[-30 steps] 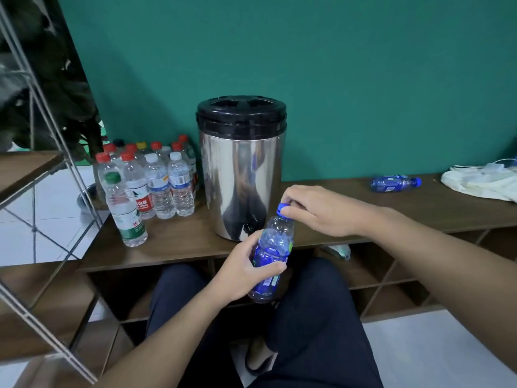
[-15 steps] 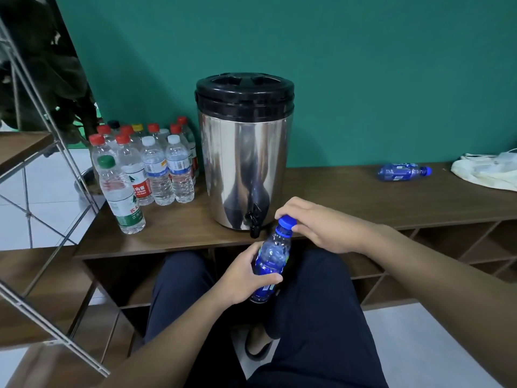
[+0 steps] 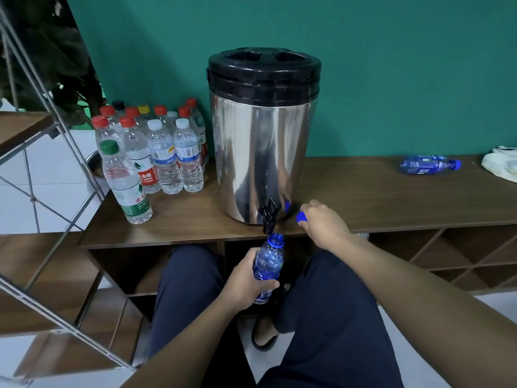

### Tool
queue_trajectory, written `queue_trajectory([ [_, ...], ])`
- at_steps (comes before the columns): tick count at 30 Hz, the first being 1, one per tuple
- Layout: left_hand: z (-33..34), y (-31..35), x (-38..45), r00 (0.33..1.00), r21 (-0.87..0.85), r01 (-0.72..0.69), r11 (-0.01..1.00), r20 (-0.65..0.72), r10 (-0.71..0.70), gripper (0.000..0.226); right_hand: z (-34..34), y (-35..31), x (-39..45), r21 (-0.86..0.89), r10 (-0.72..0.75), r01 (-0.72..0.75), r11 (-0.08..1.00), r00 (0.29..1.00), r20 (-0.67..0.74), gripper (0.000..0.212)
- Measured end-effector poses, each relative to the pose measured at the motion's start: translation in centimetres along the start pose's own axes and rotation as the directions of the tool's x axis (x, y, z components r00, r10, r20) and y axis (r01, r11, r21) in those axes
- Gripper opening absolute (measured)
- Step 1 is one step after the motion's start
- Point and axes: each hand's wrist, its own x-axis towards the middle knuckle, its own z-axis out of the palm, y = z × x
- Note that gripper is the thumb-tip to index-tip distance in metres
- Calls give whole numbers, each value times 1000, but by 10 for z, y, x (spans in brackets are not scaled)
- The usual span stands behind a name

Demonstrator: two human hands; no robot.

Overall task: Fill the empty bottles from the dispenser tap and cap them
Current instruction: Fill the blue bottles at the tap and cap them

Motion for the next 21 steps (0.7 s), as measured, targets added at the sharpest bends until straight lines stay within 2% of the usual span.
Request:
queue_trajectory([
  [6, -1, -10, 3, 999, -6, 25, 1000, -27, -25, 66, 6, -1, 2, 103, 84, -79, 992, 995, -48, 37],
  [9, 0, -12, 3, 999, -8, 0, 1000, -51, 0, 68, -7, -5, -12, 123, 72, -48, 991, 978, -198, 29],
  [11, 0, -10, 1, 997, 4, -27, 1000, -70, 28, 67, -21, -15, -24, 266, 49, 39, 963, 947, -317, 24],
  [13, 2, -8, -1, 994, 15, -54, 998, -98, 55, 67, -42, -32, -36, 506, 55, 147, 850, 930, -364, 23],
  [15, 4, -5, -2, 989, 23, -73, 997, -126, 75, 68, -62, -50, -44, 638, 62, 184, 747, 937, -343, 27],
  [16, 5, -3, -2, 987, 23, -76, 997, -137, 79, 68, -70, -59, -47, 654, 51, 185, 734, 945, -324, 30],
  [21, 8, 4, -5, 980, 13, -72, 997, -185, 73, 71, -73, -87, -43, 563, -23, 157, 811, 971, -237, 38],
])
